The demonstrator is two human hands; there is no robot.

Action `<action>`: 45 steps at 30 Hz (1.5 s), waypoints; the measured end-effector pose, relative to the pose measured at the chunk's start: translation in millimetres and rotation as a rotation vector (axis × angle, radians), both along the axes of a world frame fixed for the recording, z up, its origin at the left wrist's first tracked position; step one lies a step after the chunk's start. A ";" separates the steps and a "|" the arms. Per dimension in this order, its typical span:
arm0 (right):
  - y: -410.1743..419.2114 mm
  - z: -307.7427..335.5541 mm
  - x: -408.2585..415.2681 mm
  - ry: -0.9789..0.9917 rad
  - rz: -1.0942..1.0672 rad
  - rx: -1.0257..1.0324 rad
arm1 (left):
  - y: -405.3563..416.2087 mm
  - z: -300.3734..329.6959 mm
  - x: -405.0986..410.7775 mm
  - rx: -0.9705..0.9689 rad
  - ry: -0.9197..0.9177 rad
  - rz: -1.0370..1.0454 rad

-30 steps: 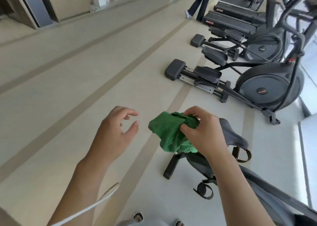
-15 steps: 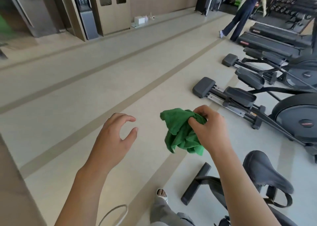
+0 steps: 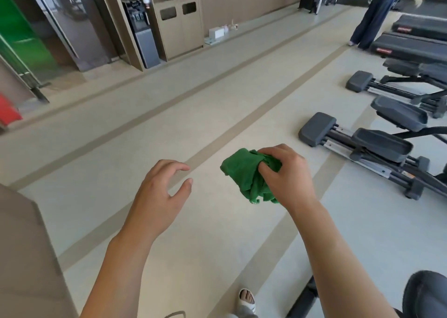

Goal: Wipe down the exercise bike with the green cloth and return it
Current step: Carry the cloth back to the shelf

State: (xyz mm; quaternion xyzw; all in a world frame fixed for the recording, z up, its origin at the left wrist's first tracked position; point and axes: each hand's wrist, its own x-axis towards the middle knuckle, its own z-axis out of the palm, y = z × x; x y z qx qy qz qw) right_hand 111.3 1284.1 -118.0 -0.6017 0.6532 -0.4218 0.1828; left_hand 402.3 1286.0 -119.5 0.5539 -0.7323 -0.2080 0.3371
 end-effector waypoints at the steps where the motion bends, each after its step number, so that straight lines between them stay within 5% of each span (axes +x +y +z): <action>1: -15.2 -0.9 -2.3 -0.003 0.005 -0.007 | -13.1 1.5 -3.9 0.001 -0.005 0.006; 15: -176.7 -12.7 21.1 0.017 0.135 0.007 | -157.1 -7.3 3.3 0.009 -0.021 0.033; 22: -243.4 -7.0 82.8 -0.068 0.300 -0.008 | -244.8 -31.9 17.2 0.139 -0.011 -0.145; 32: -351.4 21.1 191.7 -0.158 0.394 0.022 | -383.2 -18.3 100.5 0.027 -0.005 -0.192; 45: -449.4 -2.9 258.2 0.054 0.393 0.083 | -475.7 -34.9 167.5 -0.018 0.221 -0.057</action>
